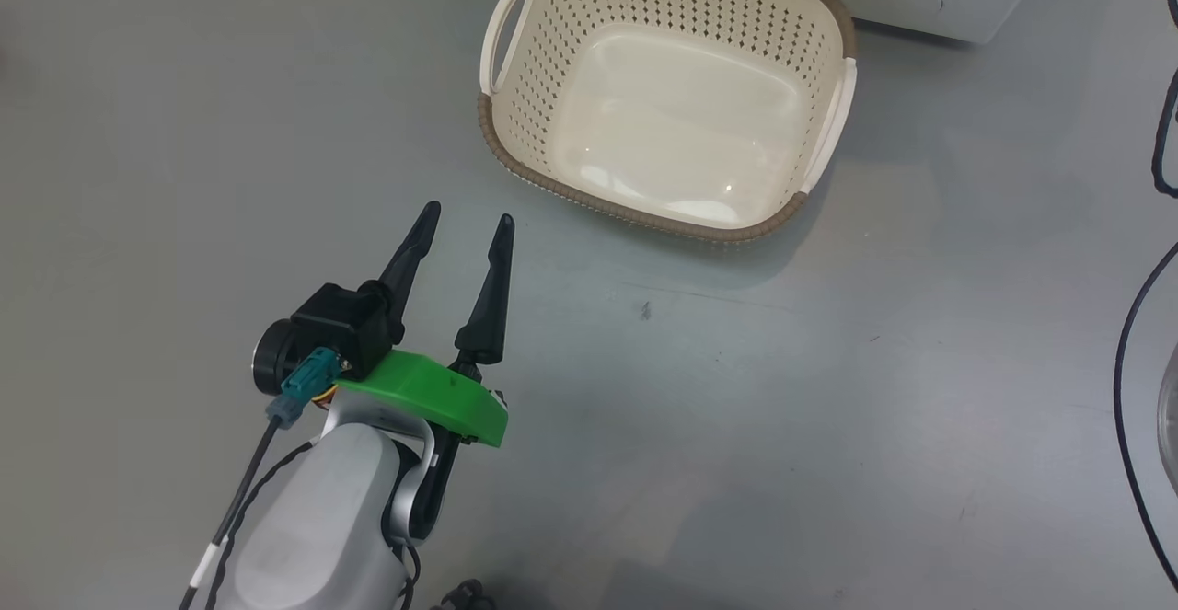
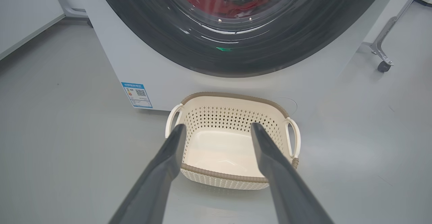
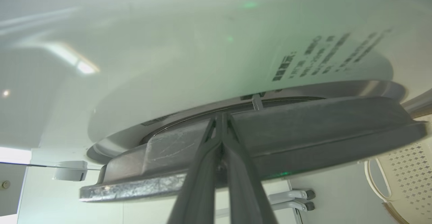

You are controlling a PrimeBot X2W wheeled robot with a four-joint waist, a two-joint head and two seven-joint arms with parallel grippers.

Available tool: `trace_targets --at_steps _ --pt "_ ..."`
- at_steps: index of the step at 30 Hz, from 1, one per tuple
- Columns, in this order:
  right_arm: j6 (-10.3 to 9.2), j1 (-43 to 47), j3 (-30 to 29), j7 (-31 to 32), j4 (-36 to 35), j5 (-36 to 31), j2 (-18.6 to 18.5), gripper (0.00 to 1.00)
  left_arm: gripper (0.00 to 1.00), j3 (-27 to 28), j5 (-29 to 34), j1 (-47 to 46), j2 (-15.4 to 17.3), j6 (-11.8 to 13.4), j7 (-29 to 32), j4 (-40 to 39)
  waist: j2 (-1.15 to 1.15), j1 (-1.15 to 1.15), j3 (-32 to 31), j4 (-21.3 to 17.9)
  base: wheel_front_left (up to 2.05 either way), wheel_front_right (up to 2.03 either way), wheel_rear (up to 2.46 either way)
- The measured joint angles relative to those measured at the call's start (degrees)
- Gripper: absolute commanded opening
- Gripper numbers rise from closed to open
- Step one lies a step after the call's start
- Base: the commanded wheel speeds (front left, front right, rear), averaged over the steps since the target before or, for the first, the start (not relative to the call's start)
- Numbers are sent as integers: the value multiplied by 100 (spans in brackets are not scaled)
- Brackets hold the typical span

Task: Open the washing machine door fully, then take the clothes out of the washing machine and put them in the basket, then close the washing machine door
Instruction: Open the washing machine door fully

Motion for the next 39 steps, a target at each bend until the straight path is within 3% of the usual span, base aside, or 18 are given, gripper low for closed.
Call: trace_targets --at_steps 39 --pt "1 -702 321 831 1171 10 -245 0 100 -132 -65 -24 -3 144 0 2 0 0 -96 48 0 0 0"
